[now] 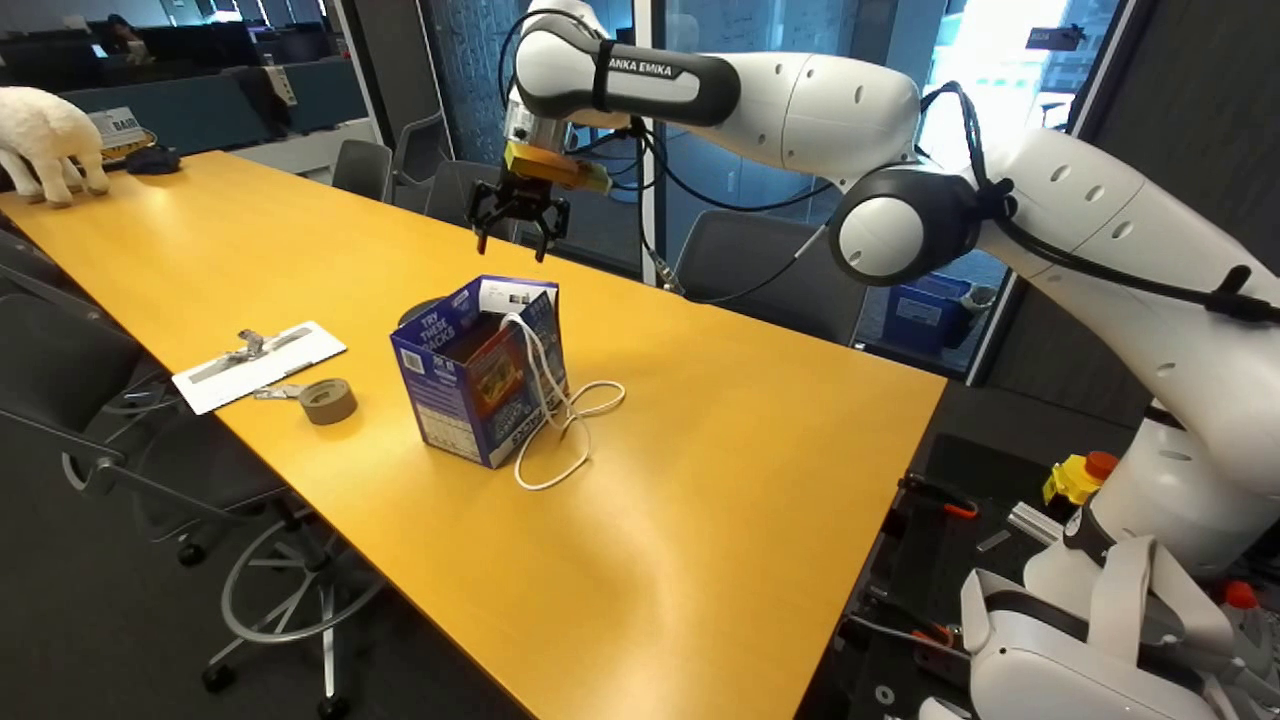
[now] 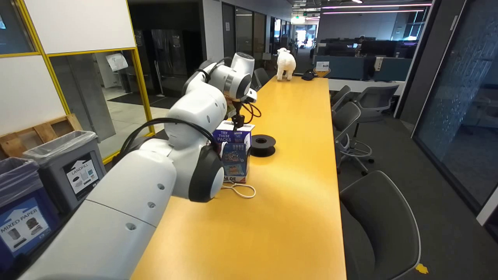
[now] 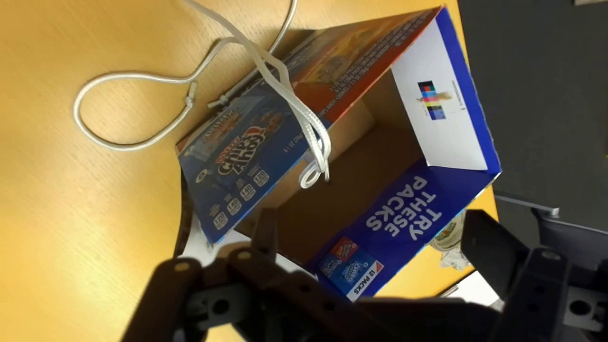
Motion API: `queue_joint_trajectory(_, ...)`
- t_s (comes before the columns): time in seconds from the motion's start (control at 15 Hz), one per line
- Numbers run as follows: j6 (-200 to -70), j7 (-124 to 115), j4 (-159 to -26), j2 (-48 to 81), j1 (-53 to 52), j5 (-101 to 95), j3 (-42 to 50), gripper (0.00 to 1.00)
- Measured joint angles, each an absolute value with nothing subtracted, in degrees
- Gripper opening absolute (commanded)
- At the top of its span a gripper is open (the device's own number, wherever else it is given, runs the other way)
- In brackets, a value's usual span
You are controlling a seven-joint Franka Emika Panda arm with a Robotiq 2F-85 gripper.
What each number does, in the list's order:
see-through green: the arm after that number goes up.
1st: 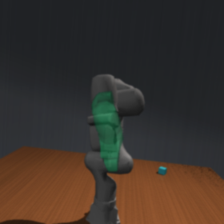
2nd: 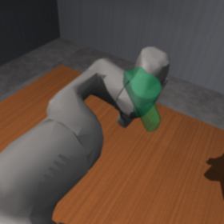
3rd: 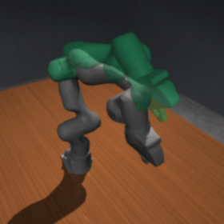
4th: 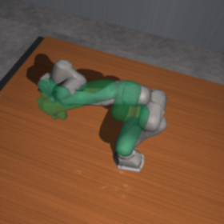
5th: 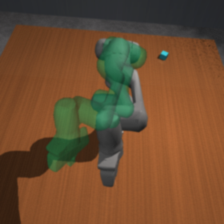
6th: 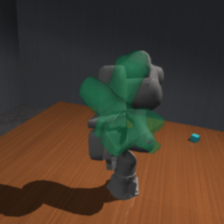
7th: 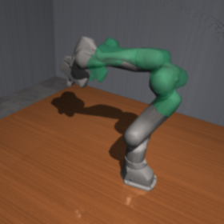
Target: Put the two white ropes inside the blue box
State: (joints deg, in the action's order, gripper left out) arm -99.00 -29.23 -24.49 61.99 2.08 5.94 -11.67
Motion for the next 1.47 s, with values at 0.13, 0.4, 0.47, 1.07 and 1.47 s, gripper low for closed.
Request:
queue_joint_trajectory(0.13,-96.19,-26.40,-24.53,60.97,2.11,7.11,-10.96,1.00)
queue_joint_trajectory(0.4,-90.78,-19.73,-24.90,60.27,1.77,7.35,-9.89,1.00)
queue_joint_trajectory(0.47,-89.64,-18.16,-25.21,60.27,1.64,7.35,-9.58,1.00)
queue_joint_trajectory(1.07,-73.98,-8.67,-26.34,62.61,-0.22,7.07,-7.44,1.00)
queue_joint_trajectory(1.47,-72.29,-5.13,-26.24,64.90,-2.32,4.95,-4.91,1.00)
